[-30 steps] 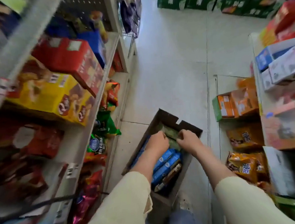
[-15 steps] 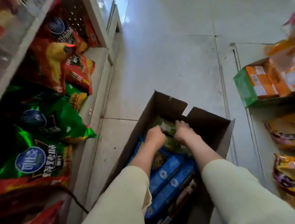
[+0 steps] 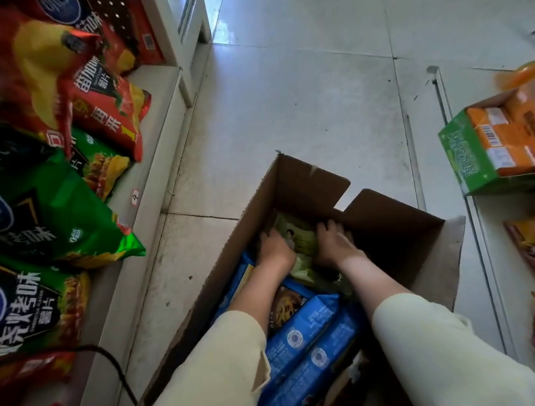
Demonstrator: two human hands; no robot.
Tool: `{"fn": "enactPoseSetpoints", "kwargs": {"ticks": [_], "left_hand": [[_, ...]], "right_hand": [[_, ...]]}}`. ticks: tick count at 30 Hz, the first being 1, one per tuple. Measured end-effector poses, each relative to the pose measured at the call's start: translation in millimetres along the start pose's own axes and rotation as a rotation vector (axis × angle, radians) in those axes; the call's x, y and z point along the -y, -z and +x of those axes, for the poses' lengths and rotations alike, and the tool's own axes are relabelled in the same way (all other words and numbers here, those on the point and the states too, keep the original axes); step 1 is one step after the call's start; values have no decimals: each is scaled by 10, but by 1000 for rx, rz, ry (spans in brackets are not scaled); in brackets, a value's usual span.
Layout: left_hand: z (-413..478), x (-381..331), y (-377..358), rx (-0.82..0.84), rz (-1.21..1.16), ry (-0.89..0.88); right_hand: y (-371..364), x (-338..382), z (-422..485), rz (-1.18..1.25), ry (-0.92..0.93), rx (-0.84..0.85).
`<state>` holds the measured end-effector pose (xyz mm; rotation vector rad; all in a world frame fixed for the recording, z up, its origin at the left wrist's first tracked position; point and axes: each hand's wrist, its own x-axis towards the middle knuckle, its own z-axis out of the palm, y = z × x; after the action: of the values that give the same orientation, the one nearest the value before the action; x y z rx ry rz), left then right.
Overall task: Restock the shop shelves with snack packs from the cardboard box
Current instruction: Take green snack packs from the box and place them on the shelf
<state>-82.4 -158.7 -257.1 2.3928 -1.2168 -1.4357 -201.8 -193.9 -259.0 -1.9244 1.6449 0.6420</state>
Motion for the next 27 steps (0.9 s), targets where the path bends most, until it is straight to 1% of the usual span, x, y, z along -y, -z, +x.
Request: {"fn": "enactPoseSetpoints", "kwargs": {"ticks": [3,5,9,12,14,16,17,18,19,21,23,24,26,27], "left_hand": [[6,-4,-29,-52,-4,-12],[-3,14,-45,-98,88,-99],[6,76,-30,-247,365,-379],[-31,55,32,-361,543,-491],[-67,1,91,-423,784,-629],[-84,-80,134,-419,1026,-798],[-99,-132,140,-383,1090,-826],[-111,-184,135,-331,1127,-792],[-115,-226,128,-269,1135,-715],[-101,-279,126,-154,1052,-555],[-59,-284,134,-73,991,-454],[-51,-272,145,-43,1004,-418],[-68,-240,155,-13,1051,-363],[-77,-215,155,-6,1045,-338]], "right_hand": [[10,-20,-7,153,-14,43],[43,-48,-26,209,2,43],[152,-134,-49,227,103,-4],[225,-156,-86,196,175,-29],[259,-113,-119,121,229,-15],[290,-43,-132,35,263,4],[304,-17,-148,16,269,7],[316,0,-155,11,279,13],[321,4,-152,18,294,18],[319,-1,-146,32,329,36],[301,-13,-139,-6,341,20],[287,-23,-129,-21,315,-11],[247,-53,-108,-4,186,-64],[225,-72,-93,17,120,-60]]}}
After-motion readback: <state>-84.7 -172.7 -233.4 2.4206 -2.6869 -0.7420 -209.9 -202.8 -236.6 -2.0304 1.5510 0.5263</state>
